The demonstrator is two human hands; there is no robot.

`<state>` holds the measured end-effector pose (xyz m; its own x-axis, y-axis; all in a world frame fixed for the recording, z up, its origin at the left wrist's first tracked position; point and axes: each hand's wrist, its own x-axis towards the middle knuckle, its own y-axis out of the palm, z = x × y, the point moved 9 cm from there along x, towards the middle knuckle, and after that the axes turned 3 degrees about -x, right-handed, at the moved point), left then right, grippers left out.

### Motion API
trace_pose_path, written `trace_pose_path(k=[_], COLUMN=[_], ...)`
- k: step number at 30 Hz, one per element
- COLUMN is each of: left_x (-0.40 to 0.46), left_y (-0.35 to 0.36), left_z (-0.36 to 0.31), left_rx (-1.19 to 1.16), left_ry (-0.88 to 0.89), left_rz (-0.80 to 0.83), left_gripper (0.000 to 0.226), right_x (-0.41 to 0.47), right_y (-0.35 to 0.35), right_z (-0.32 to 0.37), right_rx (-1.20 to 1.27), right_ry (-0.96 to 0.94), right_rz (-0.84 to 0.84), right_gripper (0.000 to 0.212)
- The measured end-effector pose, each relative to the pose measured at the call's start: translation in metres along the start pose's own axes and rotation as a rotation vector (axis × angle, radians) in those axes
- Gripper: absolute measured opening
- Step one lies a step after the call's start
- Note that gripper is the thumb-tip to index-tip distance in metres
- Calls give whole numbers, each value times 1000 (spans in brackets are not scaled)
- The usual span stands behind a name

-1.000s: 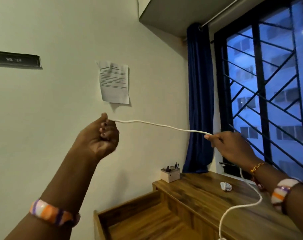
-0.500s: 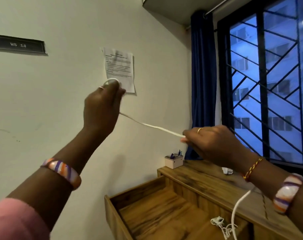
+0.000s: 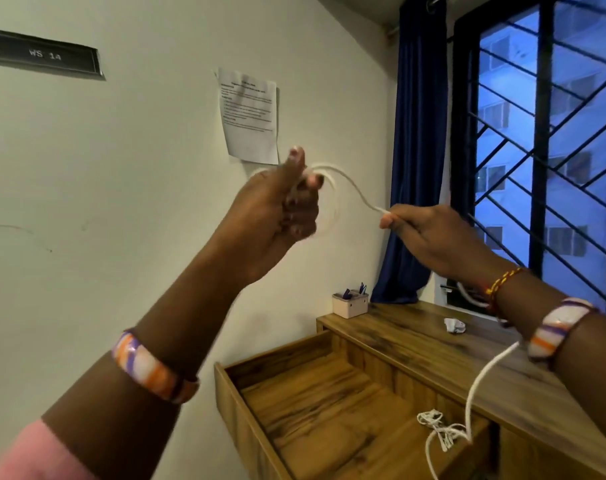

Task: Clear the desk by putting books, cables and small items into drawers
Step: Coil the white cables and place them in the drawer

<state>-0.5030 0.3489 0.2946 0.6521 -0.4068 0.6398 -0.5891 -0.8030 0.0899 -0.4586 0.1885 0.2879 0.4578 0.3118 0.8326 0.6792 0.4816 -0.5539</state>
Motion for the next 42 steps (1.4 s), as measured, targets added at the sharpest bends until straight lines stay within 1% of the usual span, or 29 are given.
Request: trace_pose_path(k=[1,3,5,6,7,8,9,10,11,12,13,14,15,16,18,20,21,23,24,25,27,30,32,34,36,38,39,40,42], left_x=[6,12,6,0,-7,-12,-16,-20,-20,-13,-1,10,18,25,38,54,64,78,82,84,92,97,103,115,125,134,138,141,149], left_y=[-7,-33,-65,-78,-89,-95,-94,-87,-69,-45,-20,-1,11,20,35,50,58,76,89,100,122,152,159,146,123,108,101,94,87], left_z=[-1,0,-4,-8,-13,-17,-23,-31,-38,-38,-28,-12,4,20,49,76,90,114,125,130,143,172,188,198,199,208,217,223,233], left_rx=[-195,-490,-593,-556,-454,-286,-47,273,650,1033,1378,1638,1804,1898,1932,1795,1644,1200,972,788,447,-242,-706,-1023,-1115,-1035,-932,-768,-352], left_ry=[36,112,242,335,425,494,555,633,735,814,838,809,761,692,510,344,212,-46,-132,-172,-168,-148,-98,-3,112,187,221,262,340], left_rz=[-121,-442,-756,-873,-961,-1026,-1069,-1084,-1052,-936,-762,-579,-418,-283,-94,29,70,143,182,208,209,128,-21,-255,-490,-656,-725,-785,-861], left_gripper=[43,42,39,39,37,36,33,29,26,26,28,30,29,27,25,27,30,39,41,41,36,30,32,38,35,34,36,36,34], right_x=[-2,-6,-11,-14,-18,-21,-25,-27,-29,-28,-26,-23,-20,-18,-18,-20,-20,-23,-27,-31,-44,-66,-79,-93,-107,-119,-124,-129,-139], right_y=[8,20,25,26,27,27,26,26,22,16,7,-4,-16,-28,-46,-53,-56,-65,-69,-73,-80,-81,-73,-56,-40,-36,-35,-33,-31], right_z=[7,20,25,24,24,25,27,30,31,29,22,12,-2,-17,-47,-70,-81,-101,-110,-117,-135,-159,-177,-198,-222,-247,-259,-270,-292], right_rx=[44,75,89,101,110,115,113,106,92,68,28,-16,-54,-81,-132,-213,-257,-326,-342,-344,-297,-234,-287,-397,-464,-470,-467,-461,-406], right_ry=[-4,-25,-35,-32,-32,-41,-62,-85,-102,-110,-108,-97,-80,-66,-66,-92,-107,-142,-174,-205,-228,-262,-259,-251,-202,-125,-87,-56,9], right_rz=[39,99,147,175,201,220,234,243,242,226,196,157,115,76,33,31,25,-8,-28,-46,-54,-37,26,142,261,298,302,309,317], right_gripper=[54,40,25,20,18,18,17,17,18,19,20,21,23,25,28,31,34,44,52,59,62,47,43,38,25,22,23,25,28])
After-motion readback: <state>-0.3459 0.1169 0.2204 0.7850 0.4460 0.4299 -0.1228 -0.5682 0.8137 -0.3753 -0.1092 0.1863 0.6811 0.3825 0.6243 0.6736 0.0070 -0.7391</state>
